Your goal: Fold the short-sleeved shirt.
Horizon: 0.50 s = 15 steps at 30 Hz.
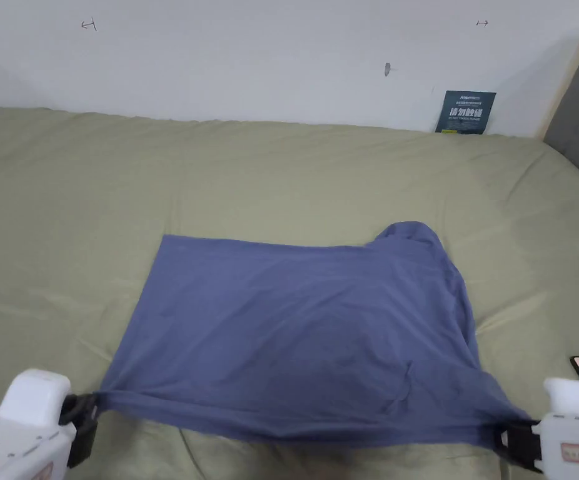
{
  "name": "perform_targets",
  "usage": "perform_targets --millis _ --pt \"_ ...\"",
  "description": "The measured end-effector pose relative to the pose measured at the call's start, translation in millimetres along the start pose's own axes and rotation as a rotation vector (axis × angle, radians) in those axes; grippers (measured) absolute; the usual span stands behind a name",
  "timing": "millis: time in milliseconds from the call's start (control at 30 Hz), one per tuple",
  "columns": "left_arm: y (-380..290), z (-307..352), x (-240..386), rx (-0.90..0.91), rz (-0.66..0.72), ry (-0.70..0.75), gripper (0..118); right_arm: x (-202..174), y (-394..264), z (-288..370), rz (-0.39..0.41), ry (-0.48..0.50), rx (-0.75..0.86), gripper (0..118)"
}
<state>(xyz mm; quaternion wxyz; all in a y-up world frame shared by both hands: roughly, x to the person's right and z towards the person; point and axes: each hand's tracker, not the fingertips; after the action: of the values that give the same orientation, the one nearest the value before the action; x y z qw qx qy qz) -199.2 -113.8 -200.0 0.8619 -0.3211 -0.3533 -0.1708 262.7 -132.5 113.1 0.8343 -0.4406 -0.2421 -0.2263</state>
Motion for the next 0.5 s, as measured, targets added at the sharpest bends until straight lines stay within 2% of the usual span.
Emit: perform_targets --millis 33,67,133,200,233,333,400,500 --pt "12 -1 -3 0.013 0.0 0.003 0 1 11 6 -0.007 0.02 0.023 5" --pt "23 -7 -11 0.025 0.001 0.007 0 -6 25 25 -0.024 0.001 0.084 5" --pt "46 -19 -19 0.038 0.0 0.018 0 -9 46 36 -0.047 0.045 0.103 5" --pt "69 -37 -24 0.037 -0.004 0.043 0 -9 69 36 -0.047 0.04 0.108 5" --pt "82 -49 -28 0.03 0.003 0.044 0 6 94 16 -0.07 0.052 0.087 5" --pt "112 -100 -36 -0.065 0.06 0.037 0 10 137 -15 -0.089 0.055 0.059 5" --pt "124 -143 -40 -0.123 0.117 0.015 0 -4 156 -44 -0.072 -0.005 0.021 5" --pt "130 -222 -50 -0.262 0.189 0.064 0 -13 180 -105 -0.118 -0.023 -0.072 5"
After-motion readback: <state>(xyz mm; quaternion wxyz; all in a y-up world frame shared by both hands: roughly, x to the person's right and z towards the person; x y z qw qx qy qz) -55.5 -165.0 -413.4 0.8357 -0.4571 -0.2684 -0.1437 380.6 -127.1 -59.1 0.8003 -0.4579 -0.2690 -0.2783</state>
